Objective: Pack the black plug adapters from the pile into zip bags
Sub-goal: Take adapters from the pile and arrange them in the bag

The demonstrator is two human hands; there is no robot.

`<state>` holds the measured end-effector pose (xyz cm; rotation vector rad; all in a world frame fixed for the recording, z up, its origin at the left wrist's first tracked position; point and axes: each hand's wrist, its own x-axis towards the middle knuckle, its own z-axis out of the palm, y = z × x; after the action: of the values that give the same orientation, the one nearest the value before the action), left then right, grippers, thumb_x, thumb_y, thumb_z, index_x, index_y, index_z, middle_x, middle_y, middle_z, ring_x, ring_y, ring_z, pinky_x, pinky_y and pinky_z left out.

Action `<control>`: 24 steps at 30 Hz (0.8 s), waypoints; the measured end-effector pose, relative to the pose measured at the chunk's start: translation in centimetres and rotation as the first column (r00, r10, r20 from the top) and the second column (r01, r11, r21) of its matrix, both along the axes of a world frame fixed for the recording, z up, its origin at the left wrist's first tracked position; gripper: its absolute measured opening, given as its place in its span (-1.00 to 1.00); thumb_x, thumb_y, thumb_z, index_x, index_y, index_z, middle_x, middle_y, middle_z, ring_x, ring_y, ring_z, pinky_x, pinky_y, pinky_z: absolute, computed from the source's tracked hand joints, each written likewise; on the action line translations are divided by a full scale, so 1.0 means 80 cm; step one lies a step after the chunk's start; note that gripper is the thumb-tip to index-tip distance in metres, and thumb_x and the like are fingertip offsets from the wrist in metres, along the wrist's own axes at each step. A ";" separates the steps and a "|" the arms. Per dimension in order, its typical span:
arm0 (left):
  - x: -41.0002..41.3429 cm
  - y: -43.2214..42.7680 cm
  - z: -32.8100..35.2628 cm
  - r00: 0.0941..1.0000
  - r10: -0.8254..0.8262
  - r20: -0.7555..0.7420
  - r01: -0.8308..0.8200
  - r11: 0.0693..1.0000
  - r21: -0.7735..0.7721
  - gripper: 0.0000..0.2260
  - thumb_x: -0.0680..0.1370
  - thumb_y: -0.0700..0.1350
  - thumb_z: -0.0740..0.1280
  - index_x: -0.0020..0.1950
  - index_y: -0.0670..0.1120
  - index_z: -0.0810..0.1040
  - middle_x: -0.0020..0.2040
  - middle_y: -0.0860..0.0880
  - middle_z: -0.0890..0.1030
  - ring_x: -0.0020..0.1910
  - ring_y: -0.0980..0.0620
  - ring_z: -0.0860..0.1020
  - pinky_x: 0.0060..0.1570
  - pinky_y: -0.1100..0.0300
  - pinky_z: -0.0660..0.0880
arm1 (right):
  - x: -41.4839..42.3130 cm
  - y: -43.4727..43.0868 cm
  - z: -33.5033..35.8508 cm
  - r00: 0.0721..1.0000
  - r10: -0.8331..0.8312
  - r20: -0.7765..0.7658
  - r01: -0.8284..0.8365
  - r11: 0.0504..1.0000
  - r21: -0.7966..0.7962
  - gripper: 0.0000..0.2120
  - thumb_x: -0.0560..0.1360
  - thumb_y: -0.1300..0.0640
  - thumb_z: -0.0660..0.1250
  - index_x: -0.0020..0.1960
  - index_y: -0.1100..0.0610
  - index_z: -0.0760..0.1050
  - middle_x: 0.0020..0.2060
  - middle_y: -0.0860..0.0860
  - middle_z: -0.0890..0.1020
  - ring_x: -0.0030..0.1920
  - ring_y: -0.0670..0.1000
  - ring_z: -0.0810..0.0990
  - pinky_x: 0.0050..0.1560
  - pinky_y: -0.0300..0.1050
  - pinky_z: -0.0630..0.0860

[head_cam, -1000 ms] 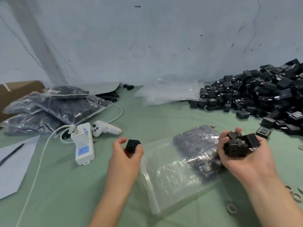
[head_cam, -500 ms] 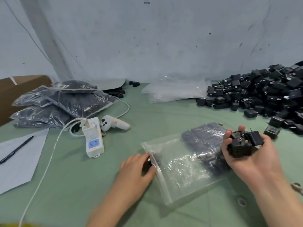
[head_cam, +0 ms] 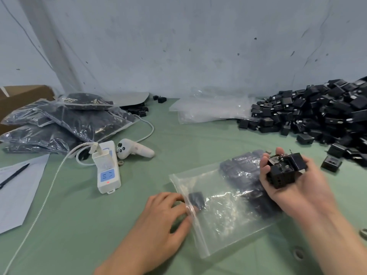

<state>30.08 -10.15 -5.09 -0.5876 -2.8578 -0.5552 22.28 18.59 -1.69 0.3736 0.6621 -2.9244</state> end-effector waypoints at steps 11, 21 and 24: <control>-0.042 0.046 0.000 0.998 -0.014 0.056 0.009 0.995 0.101 -0.63 0.56 0.30 0.13 0.33 0.25 0.35 0.22 0.23 0.34 0.20 0.24 0.34 0.14 0.46 0.21 | -0.013 -0.007 -0.001 0.997 0.021 0.079 -0.025 0.999 0.045 -0.76 0.53 0.02 0.26 0.06 0.11 0.62 0.00 0.17 0.65 -0.17 0.11 0.66 -0.29 -0.10 0.60; -0.099 0.081 -0.007 0.998 -0.007 -0.056 0.001 0.994 -0.105 -0.64 0.67 0.09 0.05 0.41 0.06 0.41 0.31 0.04 0.37 0.26 0.06 0.37 0.32 0.14 0.33 | -0.030 -0.013 0.008 0.994 0.087 0.073 -0.095 0.989 0.111 -0.77 0.51 0.00 0.27 0.03 0.07 0.63 -0.04 0.13 0.64 -0.20 0.10 0.65 -0.32 -0.10 0.59; -0.105 0.091 -0.006 0.988 -0.026 -0.149 0.009 0.994 -0.112 -0.73 0.63 -0.01 0.15 0.28 0.03 0.53 0.19 0.02 0.48 0.14 0.03 0.47 0.20 0.15 0.44 | -0.030 -0.015 0.007 0.994 0.086 0.073 -0.094 0.989 0.116 -0.79 0.52 -0.01 0.27 -0.01 0.06 0.63 -0.03 0.12 0.64 -0.21 0.09 0.64 -0.32 -0.10 0.59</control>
<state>21.69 -2.87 -5.53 -0.6443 -2.7556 -0.3396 19.86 17.43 -1.15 0.4410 0.8244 -2.7818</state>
